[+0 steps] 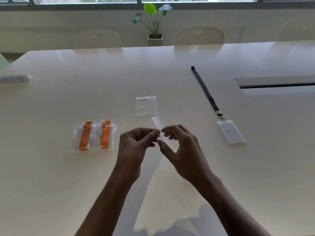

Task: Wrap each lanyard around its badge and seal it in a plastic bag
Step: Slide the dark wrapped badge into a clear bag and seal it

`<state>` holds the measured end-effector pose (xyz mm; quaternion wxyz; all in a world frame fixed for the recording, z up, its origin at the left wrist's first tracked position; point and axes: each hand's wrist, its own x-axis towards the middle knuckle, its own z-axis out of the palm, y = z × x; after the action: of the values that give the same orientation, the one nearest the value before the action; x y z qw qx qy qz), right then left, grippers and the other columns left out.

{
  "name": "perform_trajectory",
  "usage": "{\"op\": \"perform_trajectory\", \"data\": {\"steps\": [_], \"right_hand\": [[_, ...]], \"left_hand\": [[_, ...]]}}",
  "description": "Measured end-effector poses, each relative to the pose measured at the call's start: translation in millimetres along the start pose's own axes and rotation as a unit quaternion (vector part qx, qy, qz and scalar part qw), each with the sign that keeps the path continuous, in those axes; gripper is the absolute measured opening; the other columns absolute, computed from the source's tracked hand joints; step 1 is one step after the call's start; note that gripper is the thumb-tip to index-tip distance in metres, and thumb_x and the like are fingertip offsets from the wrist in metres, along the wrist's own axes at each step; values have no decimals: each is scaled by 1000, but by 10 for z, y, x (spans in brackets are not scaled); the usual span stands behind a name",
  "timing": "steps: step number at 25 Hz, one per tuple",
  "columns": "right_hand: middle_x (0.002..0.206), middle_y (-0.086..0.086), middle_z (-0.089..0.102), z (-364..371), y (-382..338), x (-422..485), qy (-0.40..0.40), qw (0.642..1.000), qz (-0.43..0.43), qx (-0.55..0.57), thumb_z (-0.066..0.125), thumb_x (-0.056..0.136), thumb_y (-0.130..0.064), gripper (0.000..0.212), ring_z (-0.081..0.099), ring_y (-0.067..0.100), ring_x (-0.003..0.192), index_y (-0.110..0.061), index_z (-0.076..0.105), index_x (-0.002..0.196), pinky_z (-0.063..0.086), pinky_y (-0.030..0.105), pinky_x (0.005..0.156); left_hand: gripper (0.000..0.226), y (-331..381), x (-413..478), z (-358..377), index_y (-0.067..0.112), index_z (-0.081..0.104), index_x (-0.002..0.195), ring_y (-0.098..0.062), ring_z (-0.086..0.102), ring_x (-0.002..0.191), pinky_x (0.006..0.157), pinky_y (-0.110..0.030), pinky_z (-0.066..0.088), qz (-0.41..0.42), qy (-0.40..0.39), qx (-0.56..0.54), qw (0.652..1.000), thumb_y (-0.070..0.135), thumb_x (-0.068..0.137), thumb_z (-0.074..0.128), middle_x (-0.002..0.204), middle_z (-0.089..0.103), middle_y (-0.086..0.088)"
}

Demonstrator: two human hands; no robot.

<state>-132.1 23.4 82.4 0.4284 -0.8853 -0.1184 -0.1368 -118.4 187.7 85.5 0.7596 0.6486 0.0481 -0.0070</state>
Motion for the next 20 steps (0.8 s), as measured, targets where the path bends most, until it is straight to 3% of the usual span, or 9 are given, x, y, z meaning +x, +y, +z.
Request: {"op": "perform_trajectory", "data": {"steps": [6, 9, 11, 15, 20], "right_hand": [[86, -11, 79, -47, -10, -157, -76, 985, 77, 137, 79, 90, -21, 8, 74, 6, 80, -24, 76, 96, 61, 28, 76], [77, -6, 78, -35, 31, -247, -92, 968, 138, 190, 74, 94, -15, 11, 68, 7, 69, -23, 80, 89, 56, 29, 66], [74, -3, 77, -30, 38, -294, -80, 962, 164, 202, 73, 95, -14, 13, 69, 9, 66, -21, 80, 88, 58, 30, 64], [69, 3, 74, 22, 11, -370, -21, 972, 172, 161, 76, 92, -14, 13, 69, 26, 64, -20, 74, 81, 57, 46, 61], [70, 1, 74, 6, 55, -406, 4, 973, 182, 144, 76, 91, -17, 12, 72, 19, 65, -22, 75, 81, 60, 43, 65]], "left_hand": [[30, -72, -176, -27, 5, 80, 86, -30, 72, 74, 74, -38, 61, 17, -41, 44, 998, 29, 71, 88, 81, 77, -21], [26, -127, -225, -57, 9, 82, 86, -29, 73, 74, 71, -33, 61, 17, -51, 68, 996, 30, 71, 89, 80, 79, -18], [27, -171, -255, -72, 13, 82, 87, -28, 74, 74, 73, -34, 63, 21, -55, 92, 994, 35, 72, 88, 80, 80, -13], [19, -274, -341, -34, 21, 83, 90, -29, 77, 78, 78, -41, 66, 22, -38, 123, 992, 36, 78, 85, 82, 81, -8], [14, -390, -444, 101, 19, 83, 95, -31, 79, 88, 84, -45, 66, -6, -7, 58, 998, 28, 85, 82, 90, 82, -9]]}}
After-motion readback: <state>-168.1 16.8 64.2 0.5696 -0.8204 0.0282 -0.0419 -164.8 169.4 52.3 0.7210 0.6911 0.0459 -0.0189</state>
